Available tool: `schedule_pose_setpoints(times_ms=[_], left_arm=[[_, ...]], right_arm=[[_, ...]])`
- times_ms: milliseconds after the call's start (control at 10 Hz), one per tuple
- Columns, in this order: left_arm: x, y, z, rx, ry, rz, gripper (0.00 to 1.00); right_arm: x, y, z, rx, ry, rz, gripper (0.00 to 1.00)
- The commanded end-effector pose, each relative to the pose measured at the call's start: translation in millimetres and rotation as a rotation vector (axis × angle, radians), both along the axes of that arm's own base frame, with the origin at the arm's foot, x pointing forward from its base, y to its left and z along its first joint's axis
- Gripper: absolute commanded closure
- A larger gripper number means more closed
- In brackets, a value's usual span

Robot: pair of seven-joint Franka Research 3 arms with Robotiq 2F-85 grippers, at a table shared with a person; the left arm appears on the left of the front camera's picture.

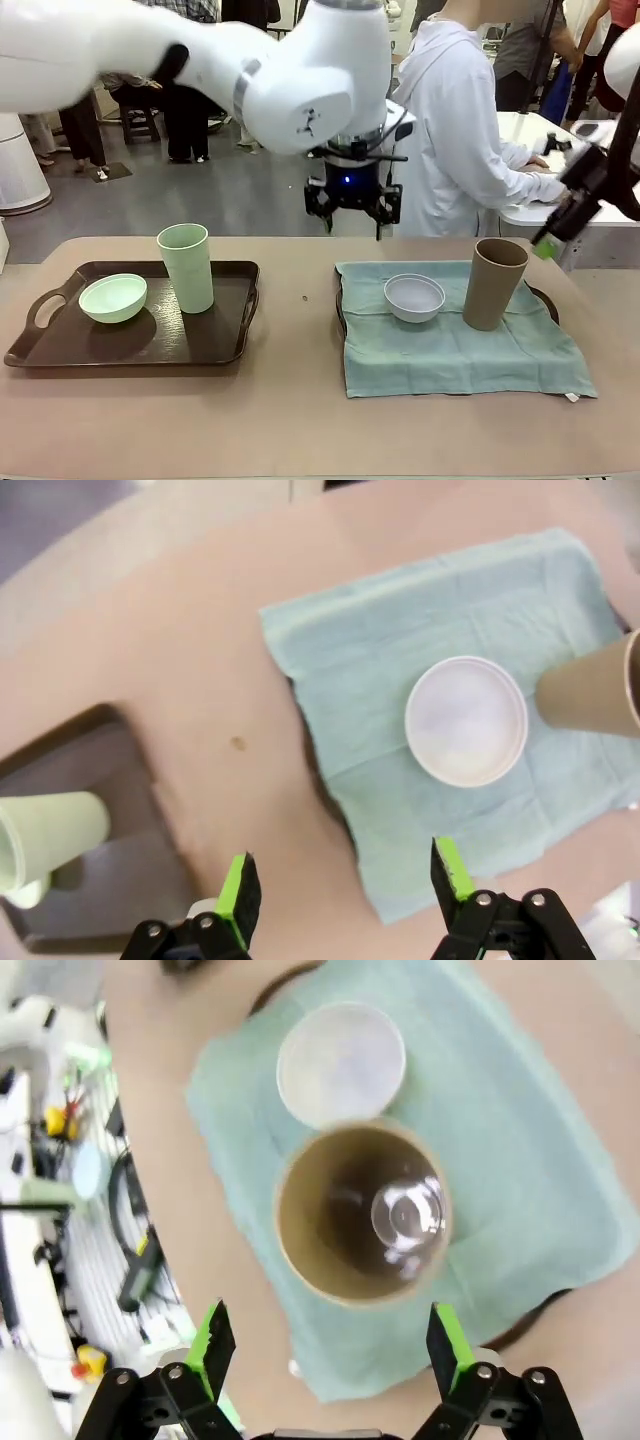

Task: Set up a tray with a mat and arrange the tableware.
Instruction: Place the Picnic Bowl and Reusable plastic cup back onto the Handle tray in front of the human's position.

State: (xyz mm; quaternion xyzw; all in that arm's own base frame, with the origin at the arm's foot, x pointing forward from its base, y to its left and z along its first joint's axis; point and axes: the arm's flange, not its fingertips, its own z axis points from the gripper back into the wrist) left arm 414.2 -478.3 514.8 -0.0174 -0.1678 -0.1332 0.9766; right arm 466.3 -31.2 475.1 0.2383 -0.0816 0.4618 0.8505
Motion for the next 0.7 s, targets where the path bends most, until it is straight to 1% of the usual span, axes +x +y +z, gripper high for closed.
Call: schedule_pose_setpoints(times_ms=[0,100,200,300,400,500,600], left_arm=[[-15,13,24,0.081,-0.071,0.034,0.11],[-20,16,43,0.101,-0.100,0.058,0.11],[-23,19,57,0.121,-0.121,0.085,0.11],[-24,23,67,0.130,-0.129,0.111,0.11],[-24,28,77,0.136,-0.122,0.143,0.11],[-23,33,82,0.147,-0.125,0.193,0.11],[-24,37,87,0.135,-0.121,0.236,0.11]], right_arm=[[-9,31,32,-0.057,-0.055,-0.137,0.00],[-17,43,58,-0.143,-0.094,-0.205,0.00],[-20,54,78,-0.263,-0.115,-0.279,0.00],[-25,63,93,-0.349,-0.107,-0.332,0.00],[-25,72,105,-0.415,-0.081,-0.394,0.00],[-21,73,110,-0.462,-0.041,-0.435,0.00],[-16,73,108,-0.460,-0.008,-0.456,0.00]])
